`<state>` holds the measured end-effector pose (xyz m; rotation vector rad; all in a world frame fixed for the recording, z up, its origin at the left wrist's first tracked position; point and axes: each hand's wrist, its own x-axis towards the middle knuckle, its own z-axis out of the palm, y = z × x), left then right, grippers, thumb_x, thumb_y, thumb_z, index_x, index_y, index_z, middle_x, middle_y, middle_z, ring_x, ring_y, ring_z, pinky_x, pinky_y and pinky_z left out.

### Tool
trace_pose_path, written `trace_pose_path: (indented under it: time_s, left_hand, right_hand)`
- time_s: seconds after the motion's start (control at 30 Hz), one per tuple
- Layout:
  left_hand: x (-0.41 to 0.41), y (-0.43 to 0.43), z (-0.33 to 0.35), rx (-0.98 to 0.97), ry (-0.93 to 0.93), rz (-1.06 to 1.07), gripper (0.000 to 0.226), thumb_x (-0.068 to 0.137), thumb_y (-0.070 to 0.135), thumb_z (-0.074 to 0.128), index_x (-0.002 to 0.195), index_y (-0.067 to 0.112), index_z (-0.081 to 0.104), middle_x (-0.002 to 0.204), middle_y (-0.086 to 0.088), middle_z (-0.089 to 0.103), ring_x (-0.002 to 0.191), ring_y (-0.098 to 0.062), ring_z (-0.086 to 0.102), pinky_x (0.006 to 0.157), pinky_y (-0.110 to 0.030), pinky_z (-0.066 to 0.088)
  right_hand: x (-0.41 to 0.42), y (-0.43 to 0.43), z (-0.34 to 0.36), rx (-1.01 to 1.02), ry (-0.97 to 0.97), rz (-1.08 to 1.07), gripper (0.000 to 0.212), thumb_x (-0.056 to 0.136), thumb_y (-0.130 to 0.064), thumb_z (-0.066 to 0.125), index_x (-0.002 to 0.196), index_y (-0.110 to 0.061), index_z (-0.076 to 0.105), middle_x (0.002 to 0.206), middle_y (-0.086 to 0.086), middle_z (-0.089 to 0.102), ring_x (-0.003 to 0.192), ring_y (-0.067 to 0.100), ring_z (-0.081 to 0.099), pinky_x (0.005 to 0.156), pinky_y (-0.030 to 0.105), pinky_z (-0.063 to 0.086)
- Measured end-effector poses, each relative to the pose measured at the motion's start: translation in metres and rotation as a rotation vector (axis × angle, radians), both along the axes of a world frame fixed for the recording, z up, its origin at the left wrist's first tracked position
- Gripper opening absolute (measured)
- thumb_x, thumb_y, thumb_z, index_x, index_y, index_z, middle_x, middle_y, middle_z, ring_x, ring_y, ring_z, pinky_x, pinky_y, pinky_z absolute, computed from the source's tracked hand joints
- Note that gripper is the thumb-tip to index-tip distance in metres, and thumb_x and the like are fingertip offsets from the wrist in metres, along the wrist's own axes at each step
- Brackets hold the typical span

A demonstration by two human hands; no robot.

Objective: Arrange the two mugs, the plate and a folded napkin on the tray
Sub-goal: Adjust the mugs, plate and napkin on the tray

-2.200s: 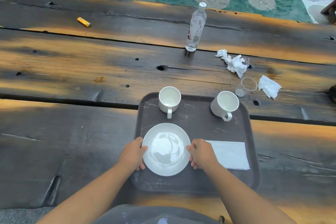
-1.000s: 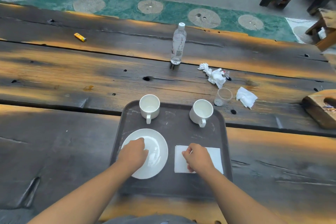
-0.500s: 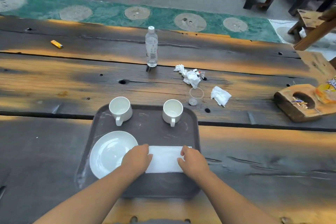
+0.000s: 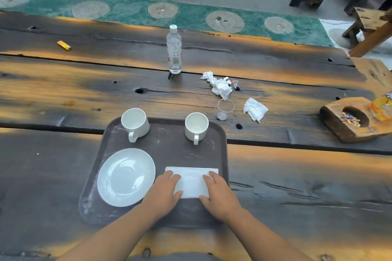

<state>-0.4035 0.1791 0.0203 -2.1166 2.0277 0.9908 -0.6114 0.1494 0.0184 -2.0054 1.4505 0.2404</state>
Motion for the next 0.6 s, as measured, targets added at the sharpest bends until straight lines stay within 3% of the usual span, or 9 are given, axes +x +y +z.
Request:
trace_pose_path:
  time_s: [0.2,0.6]
  left_hand:
    - [-0.001,0.01,-0.01,0.027,-0.025,-0.057,0.059,0.104,0.041,0.047,0.158,0.024,0.031,0.169,-0.005,0.013,0.154,-0.022,0.018,0.123,-0.034,0.025]
    - [-0.001,0.009,-0.02,0.005,-0.059,-0.116,0.057,0.104,0.039,0.044,0.157,0.022,0.032,0.17,-0.006,0.003,0.157,-0.023,0.006,0.125,-0.035,0.022]
  right_hand:
    - [0.002,0.008,-0.008,0.011,0.011,0.014,0.072,0.103,-0.048,0.046,0.163,-0.019,0.019,0.172,0.005,0.007,0.159,0.019,0.003,0.126,0.033,0.016]
    - [0.001,0.006,-0.012,0.011,0.033,0.029,0.071,0.103,-0.04,0.047,0.163,-0.015,0.018,0.173,0.008,0.003,0.16,0.021,0.001,0.128,0.034,0.012]
